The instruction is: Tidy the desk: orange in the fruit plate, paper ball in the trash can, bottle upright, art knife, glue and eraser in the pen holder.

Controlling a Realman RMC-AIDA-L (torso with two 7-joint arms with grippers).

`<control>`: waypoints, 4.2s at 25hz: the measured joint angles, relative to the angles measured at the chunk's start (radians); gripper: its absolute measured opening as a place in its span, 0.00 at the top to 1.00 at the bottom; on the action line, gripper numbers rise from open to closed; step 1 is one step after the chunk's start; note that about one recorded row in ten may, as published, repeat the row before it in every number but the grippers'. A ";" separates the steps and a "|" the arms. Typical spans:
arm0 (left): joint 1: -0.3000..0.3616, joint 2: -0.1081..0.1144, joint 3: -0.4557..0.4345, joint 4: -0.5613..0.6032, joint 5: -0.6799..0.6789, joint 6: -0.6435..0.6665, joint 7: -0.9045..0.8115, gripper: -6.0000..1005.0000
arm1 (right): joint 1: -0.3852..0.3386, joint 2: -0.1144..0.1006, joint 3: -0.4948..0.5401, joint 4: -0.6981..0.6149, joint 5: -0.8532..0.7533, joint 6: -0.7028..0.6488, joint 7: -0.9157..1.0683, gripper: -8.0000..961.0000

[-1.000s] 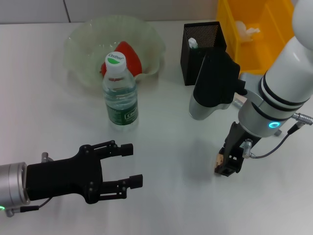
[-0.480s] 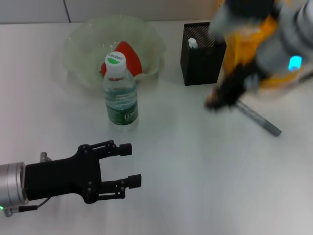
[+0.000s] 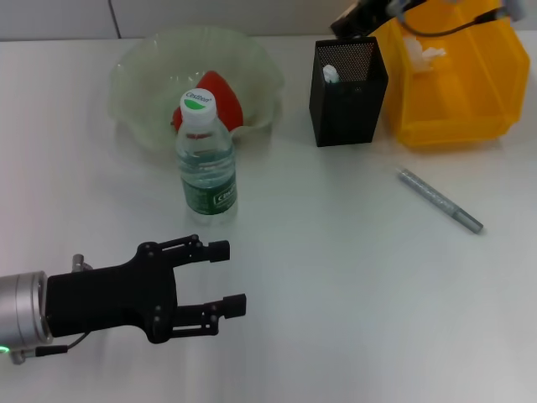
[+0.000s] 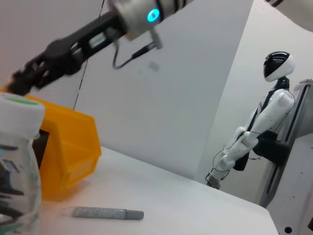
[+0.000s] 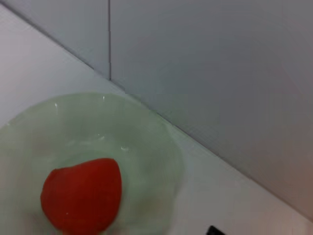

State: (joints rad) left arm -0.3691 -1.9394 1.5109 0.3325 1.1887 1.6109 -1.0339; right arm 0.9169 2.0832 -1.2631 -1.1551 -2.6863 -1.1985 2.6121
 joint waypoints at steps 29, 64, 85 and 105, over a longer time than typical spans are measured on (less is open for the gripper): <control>0.003 0.007 0.000 0.005 0.000 -0.001 0.000 0.20 | -0.256 -0.001 -0.030 -0.372 -0.086 -0.479 0.002 0.44; -0.019 -0.007 0.000 0.005 0.000 -0.028 0.000 0.20 | -0.167 0.003 -0.078 0.186 -0.084 -0.089 -0.009 0.64; -0.018 -0.006 0.000 0.005 -0.003 -0.020 -0.003 0.20 | -0.277 -0.004 -0.062 -0.085 0.008 -0.202 -0.037 0.98; -0.027 -0.009 0.000 0.007 0.000 -0.026 -0.003 0.20 | -0.190 -0.002 -0.077 0.159 -0.053 -0.089 -0.046 0.74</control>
State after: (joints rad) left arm -0.3957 -1.9482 1.5110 0.3391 1.1890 1.5852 -1.0364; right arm 0.7273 2.0811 -1.3405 -0.9963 -2.7393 -1.2875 2.5662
